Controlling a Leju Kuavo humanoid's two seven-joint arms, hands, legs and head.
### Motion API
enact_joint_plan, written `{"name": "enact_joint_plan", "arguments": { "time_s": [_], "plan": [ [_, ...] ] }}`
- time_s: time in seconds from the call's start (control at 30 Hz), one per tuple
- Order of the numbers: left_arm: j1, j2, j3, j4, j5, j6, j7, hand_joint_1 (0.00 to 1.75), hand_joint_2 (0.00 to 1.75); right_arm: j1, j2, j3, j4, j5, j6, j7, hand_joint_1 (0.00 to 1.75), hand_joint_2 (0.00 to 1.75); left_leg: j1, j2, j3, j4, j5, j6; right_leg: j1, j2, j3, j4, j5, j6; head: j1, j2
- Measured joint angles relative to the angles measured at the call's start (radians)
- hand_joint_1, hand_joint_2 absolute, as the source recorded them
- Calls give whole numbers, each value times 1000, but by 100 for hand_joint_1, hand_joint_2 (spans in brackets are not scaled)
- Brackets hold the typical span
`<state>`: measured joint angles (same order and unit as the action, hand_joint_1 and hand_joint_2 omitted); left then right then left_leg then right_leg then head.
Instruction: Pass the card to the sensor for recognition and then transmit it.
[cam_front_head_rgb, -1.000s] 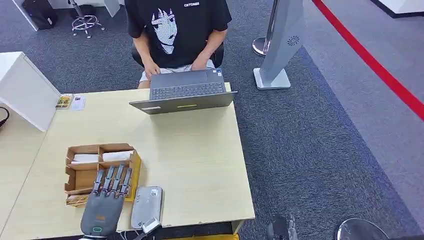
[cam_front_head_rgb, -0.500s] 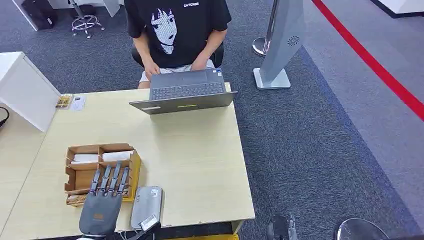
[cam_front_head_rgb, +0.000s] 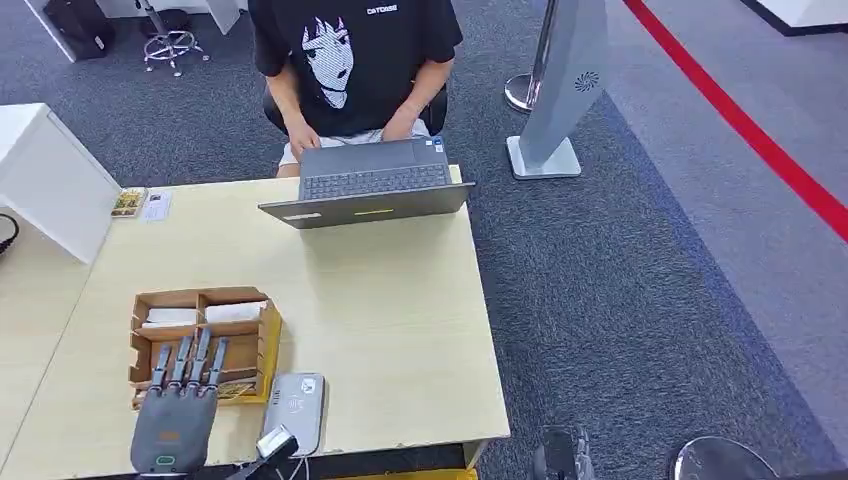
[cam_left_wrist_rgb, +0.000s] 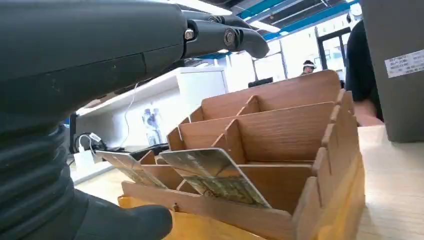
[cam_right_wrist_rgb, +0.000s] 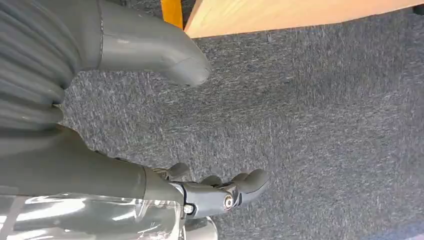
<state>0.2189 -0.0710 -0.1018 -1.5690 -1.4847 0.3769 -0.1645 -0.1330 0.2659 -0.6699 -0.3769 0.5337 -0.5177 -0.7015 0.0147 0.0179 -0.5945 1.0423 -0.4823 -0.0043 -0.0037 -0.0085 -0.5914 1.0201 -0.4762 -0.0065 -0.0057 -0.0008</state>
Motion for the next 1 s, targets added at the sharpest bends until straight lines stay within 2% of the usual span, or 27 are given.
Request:
{"name": "enact_joint_plan", "arguments": {
  "time_s": [0.27, 1.0],
  "plan": [
    [-7, -18, 34, 19, 0, 0, -13, 0, 175, -1, 0, 0, 4, 1, 6, 0, 0, 175, 0, 0, 0, 0, 0, 0, 0, 0, 0, 0, 0, 0, 0, 0],
    [-20, -40, 26, 65, 0, 0, -8, 0, 175, -5, 0, -3, 8, 13, 15, 0, 0, 175, 0, 0, 0, 0, 0, 0, 0, 0, 0, 0, 0, 0, 0, 0]
  ]
}}
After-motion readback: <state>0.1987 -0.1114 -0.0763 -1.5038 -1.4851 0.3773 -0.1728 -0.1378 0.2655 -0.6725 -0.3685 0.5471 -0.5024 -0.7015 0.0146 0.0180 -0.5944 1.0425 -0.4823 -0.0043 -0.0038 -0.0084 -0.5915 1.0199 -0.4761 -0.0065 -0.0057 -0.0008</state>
